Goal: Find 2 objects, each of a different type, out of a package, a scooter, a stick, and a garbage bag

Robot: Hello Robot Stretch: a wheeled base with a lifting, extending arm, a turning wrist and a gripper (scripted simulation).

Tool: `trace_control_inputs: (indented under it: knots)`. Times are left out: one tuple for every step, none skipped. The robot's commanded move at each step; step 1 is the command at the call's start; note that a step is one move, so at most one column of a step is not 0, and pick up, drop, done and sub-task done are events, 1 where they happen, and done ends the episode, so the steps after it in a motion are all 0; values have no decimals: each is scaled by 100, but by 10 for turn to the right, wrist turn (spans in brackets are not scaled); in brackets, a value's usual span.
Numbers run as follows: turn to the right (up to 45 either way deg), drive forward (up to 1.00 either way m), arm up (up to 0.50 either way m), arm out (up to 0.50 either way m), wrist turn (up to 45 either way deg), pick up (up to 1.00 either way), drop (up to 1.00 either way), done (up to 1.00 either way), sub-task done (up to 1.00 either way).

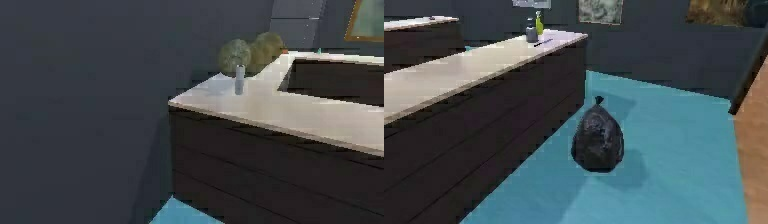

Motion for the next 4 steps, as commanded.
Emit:
trace_control_inputs:
  knots:
    - [450,0,0,0,0,0,0,0,0]
    - [450,0,0,0,0,0,0,0,0]
    - [300,0,0,0,0,0,0,0,0]
    - [0,45,0,0,0,0,0,0,0]
